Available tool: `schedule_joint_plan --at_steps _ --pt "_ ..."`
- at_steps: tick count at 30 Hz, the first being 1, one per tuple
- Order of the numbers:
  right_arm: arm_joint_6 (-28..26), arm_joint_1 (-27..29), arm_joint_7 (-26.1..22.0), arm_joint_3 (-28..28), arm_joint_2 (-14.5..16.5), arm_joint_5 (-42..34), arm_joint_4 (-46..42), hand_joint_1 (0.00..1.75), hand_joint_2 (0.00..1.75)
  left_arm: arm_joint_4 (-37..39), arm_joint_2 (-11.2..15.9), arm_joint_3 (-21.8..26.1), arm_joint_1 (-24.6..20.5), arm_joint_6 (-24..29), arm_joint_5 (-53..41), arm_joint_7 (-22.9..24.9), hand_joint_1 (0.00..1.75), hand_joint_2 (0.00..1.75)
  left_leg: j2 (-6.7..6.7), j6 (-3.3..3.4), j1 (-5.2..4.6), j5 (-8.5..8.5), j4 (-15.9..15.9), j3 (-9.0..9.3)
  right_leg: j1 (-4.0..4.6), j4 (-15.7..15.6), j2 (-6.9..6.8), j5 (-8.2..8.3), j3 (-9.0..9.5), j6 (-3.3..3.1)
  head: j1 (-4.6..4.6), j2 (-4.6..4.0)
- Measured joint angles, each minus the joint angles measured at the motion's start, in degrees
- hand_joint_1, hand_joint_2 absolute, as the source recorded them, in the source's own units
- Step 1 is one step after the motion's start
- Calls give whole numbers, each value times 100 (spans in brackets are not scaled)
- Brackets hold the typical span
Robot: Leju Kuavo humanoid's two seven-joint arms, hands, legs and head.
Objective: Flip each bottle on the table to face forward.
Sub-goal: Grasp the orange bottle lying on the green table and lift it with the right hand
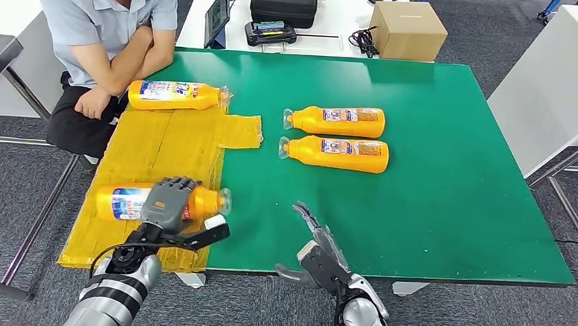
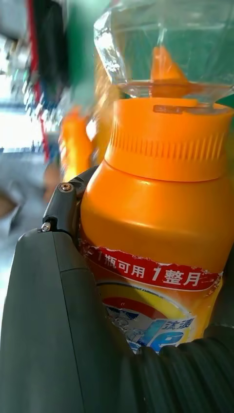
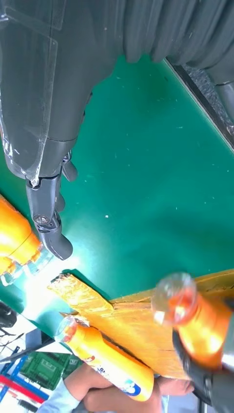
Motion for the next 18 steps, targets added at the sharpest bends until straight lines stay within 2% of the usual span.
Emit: schedule_joint_plan --at_steps 4,9,13,14,17,18 --pt "10 -1 -60 8 -14 -26 0 0 175 307 15 -194 -156 -213 634 -755 175 175 -3 0 -1 0 0 2 -1 0 -2 0 4 0 -1 0" --pt "16 -9 -83 45 -14 -31 2 0 175 351 16 -497 -224 -501 1101 -1164 174 175 -7 0 -1 0 0 7 -1 0 -5 0 12 0 -1 0" --pt "26 -67 -112 105 -14 -43 29 0 175 338 27 -757 -281 -731 1440 -1262 66 175 -10 0 -1 0 -1 23 -1 0 -8 -1 29 -1 -1 0" --pt "28 -85 -123 117 -14 -48 40 0 175 339 38 -813 -292 -748 1463 -1228 55 175 -10 -1 -1 1 -1 25 -1 0 -8 -1 31 -1 -1 0" --pt "30 -120 -141 142 -14 -62 71 0 175 363 73 -936 -309 -762 1481 -1145 6 175 -9 -4 -1 3 -1 27 -1 0 -7 0 32 -2 -1 0" --pt "30 -124 -144 146 -14 -66 79 0 175 378 81 -962 -314 -786 1504 -1120 1 175 -9 -4 -1 4 -1 27 -1 0 -8 0 32 -2 0 0"
